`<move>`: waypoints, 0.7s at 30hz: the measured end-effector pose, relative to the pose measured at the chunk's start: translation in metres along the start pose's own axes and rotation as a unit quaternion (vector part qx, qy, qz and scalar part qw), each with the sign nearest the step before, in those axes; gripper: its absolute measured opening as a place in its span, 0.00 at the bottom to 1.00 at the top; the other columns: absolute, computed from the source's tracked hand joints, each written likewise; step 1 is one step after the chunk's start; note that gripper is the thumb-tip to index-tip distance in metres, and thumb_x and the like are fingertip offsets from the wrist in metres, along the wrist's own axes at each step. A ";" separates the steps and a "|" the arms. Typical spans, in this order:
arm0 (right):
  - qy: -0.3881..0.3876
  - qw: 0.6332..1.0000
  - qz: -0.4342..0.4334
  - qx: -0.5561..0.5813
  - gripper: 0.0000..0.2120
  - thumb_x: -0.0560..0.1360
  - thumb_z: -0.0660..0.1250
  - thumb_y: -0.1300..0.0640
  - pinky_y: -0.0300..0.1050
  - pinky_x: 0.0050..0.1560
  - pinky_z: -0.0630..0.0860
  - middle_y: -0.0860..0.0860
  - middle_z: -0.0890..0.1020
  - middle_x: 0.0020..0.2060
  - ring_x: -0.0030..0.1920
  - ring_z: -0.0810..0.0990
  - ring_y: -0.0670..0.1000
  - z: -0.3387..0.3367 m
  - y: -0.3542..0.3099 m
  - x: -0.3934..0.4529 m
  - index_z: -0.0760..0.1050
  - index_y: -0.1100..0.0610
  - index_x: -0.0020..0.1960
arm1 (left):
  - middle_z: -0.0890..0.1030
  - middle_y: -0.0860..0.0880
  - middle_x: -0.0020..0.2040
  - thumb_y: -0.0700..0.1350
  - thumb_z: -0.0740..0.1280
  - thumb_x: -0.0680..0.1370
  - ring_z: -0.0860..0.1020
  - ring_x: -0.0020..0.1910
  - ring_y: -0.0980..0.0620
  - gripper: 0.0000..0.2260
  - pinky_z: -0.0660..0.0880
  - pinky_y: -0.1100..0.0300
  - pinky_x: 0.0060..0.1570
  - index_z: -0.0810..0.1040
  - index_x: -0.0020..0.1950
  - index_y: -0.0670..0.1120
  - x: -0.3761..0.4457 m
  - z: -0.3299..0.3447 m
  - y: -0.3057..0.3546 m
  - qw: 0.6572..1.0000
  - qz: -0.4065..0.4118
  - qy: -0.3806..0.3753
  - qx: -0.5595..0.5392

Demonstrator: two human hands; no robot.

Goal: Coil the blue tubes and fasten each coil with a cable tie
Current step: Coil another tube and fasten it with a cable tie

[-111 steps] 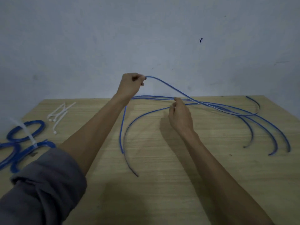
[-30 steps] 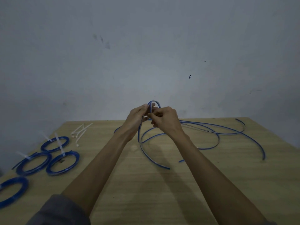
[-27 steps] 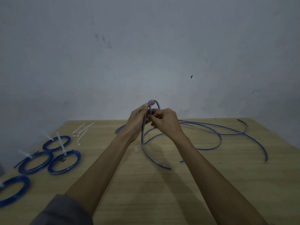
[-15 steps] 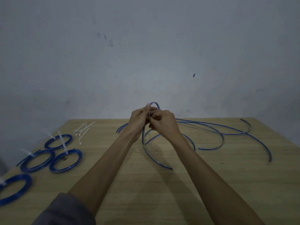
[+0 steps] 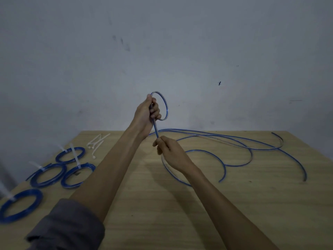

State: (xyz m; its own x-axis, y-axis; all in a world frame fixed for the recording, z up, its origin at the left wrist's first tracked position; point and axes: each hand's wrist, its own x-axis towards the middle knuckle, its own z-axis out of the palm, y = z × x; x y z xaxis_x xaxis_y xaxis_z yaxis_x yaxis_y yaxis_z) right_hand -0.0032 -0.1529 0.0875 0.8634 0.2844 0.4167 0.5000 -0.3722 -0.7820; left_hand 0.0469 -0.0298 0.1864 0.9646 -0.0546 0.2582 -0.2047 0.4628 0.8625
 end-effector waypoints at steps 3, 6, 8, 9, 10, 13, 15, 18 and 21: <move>0.049 0.998 -0.026 -0.042 0.16 0.86 0.54 0.50 0.49 0.42 0.73 0.48 0.75 0.34 0.37 0.77 0.51 0.000 0.001 0.000 0.73 0.54 0.44 | 0.61 0.53 0.27 0.49 0.50 0.87 0.58 0.22 0.56 0.17 0.62 0.63 0.27 0.68 0.41 0.46 0.001 -0.006 0.011 1.000 -0.010 0.004 -0.023; 0.052 0.997 -0.031 -0.051 0.16 0.86 0.54 0.50 0.52 0.43 0.74 0.52 0.77 0.35 0.37 0.78 0.55 0.000 -0.001 0.000 0.71 0.52 0.43 | 0.62 0.53 0.27 0.48 0.49 0.87 0.59 0.23 0.55 0.18 0.62 0.61 0.30 0.68 0.41 0.46 0.001 -0.010 0.018 0.998 -0.014 0.014 -0.057; 0.047 0.997 -0.036 -0.054 0.16 0.86 0.54 0.50 0.52 0.42 0.74 0.53 0.77 0.34 0.37 0.78 0.55 0.000 -0.001 -0.001 0.71 0.54 0.43 | 0.62 0.52 0.27 0.48 0.49 0.87 0.60 0.24 0.55 0.18 0.61 0.61 0.31 0.69 0.41 0.46 0.003 -0.011 0.022 0.997 -0.009 0.013 -0.073; 0.045 0.997 -0.037 -0.055 0.15 0.86 0.54 0.50 0.51 0.41 0.73 0.52 0.76 0.34 0.37 0.77 0.55 0.001 -0.001 -0.002 0.72 0.55 0.44 | 0.62 0.52 0.28 0.48 0.49 0.87 0.60 0.25 0.55 0.18 0.62 0.61 0.31 0.69 0.41 0.46 0.003 -0.011 0.024 0.997 -0.008 0.011 -0.074; 0.041 0.997 -0.039 -0.058 0.15 0.86 0.54 0.51 0.49 0.41 0.72 0.50 0.75 0.33 0.37 0.77 0.54 0.000 -0.001 -0.003 0.72 0.55 0.45 | 0.62 0.52 0.28 0.48 0.49 0.87 0.60 0.25 0.55 0.18 0.62 0.61 0.31 0.69 0.41 0.46 0.003 -0.011 0.026 0.997 -0.008 0.007 -0.073; -0.001 0.995 -0.034 -0.098 0.13 0.86 0.54 0.50 0.47 0.38 0.70 0.48 0.75 0.32 0.35 0.75 0.50 -0.006 0.004 0.000 0.73 0.55 0.49 | 0.60 0.53 0.28 0.49 0.49 0.87 0.58 0.25 0.55 0.18 0.61 0.62 0.28 0.68 0.40 0.47 0.001 -0.011 0.029 0.998 -0.012 -0.014 -0.059; -0.040 0.990 -0.019 -0.135 0.14 0.86 0.54 0.50 0.49 0.41 0.73 0.50 0.77 0.35 0.37 0.76 0.50 -0.015 0.012 0.005 0.74 0.56 0.52 | 0.59 0.53 0.28 0.49 0.50 0.87 0.56 0.25 0.56 0.18 0.58 0.62 0.27 0.67 0.40 0.47 -0.004 -0.011 0.032 0.999 -0.022 -0.039 -0.018; -0.072 0.981 0.004 -0.181 0.16 0.85 0.54 0.49 0.53 0.47 0.76 0.49 0.78 0.37 0.42 0.79 0.54 -0.030 0.026 0.011 0.76 0.58 0.52 | 0.57 0.53 0.28 0.50 0.51 0.86 0.55 0.25 0.56 0.17 0.54 0.61 0.28 0.66 0.39 0.48 -0.012 -0.015 0.034 0.992 -0.053 -0.088 0.075; -0.091 0.969 0.016 -0.227 0.18 0.85 0.54 0.48 0.50 0.49 0.76 0.47 0.80 0.41 0.43 0.78 0.51 -0.041 0.037 0.014 0.78 0.58 0.52 | 0.56 0.53 0.29 0.50 0.51 0.86 0.54 0.25 0.56 0.17 0.52 0.61 0.29 0.65 0.39 0.48 -0.022 -0.020 0.030 0.974 -0.093 -0.129 0.164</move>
State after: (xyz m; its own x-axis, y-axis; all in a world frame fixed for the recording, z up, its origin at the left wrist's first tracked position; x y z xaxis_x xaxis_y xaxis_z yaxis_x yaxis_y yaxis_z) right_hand 0.0305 -0.1989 0.0830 0.8729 0.4033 0.2746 0.4879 -0.7221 -0.4904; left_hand 0.0233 0.0027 0.1977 0.9250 -0.3498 0.1484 -0.1136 0.1181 0.9865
